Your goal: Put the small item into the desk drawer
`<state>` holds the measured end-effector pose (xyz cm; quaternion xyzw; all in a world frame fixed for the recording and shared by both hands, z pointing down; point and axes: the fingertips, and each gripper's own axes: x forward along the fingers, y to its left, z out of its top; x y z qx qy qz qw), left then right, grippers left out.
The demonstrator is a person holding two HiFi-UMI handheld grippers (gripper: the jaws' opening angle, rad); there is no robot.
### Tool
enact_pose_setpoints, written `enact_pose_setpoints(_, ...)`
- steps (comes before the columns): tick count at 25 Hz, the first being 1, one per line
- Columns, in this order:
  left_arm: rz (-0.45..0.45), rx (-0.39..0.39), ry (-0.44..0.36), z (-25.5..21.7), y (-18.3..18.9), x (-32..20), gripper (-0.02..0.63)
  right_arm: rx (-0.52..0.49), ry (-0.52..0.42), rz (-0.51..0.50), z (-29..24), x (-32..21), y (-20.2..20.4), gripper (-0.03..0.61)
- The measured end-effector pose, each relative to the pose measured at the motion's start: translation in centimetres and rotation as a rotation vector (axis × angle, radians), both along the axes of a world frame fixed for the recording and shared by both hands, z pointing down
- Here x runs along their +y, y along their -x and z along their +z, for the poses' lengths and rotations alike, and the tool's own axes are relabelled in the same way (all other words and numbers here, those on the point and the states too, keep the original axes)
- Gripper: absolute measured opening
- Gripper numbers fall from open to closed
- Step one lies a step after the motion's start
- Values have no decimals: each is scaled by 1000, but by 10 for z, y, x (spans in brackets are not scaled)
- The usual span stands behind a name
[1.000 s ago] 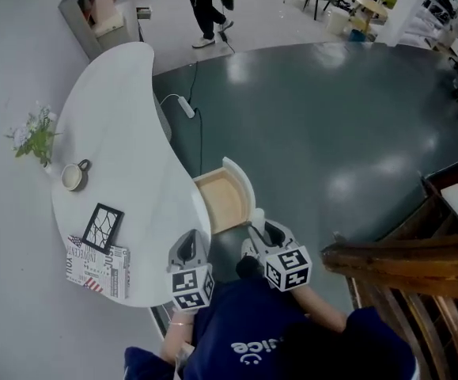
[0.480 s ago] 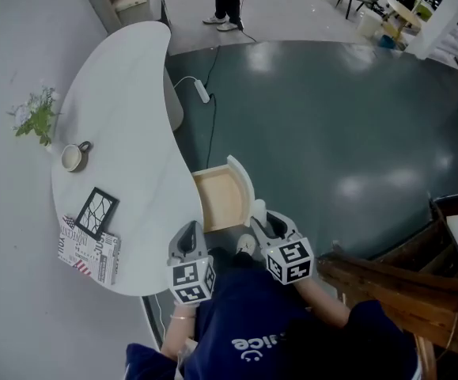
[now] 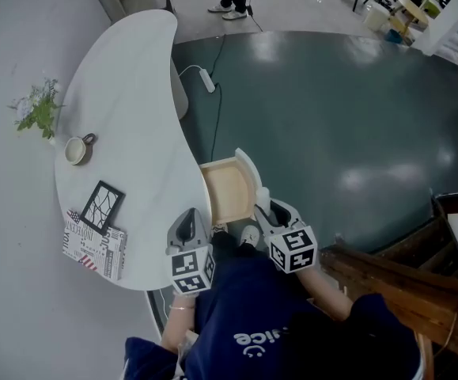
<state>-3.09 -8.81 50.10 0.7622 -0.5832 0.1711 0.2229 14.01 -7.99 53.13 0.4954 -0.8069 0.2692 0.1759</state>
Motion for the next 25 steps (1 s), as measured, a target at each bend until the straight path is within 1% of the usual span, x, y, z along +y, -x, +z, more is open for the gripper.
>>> enact_pose_setpoints(6,25,0,2,0,1,-8,5,13,28,-13,4,-11,8,140)
enact_pose_setpoints(11,30,5,6,3,3,-12,5,41,76,-49,17,-22,19,140)
enact_pose_setpoints(13,28,8,7,2,4,-11,5,37,99,-61,22,-27,24,140)
enact_pose_setpoints(17,3,14,33,8,14,-6,5,-14,143,-89,32,-32,38,140)
enact_pose_setpoints(20,-18,4,47,11,23,-3,5,-17,171,-103,41,-38,48,140)
enact_pose_setpoints(23,-39,6,56,13,30,1,5,-41,208,-90,53,-44,56,140)
enact_pose_setpoints(25,-72,19,63,15,39,3,5,-53,231,-81,62,-49,60,140)
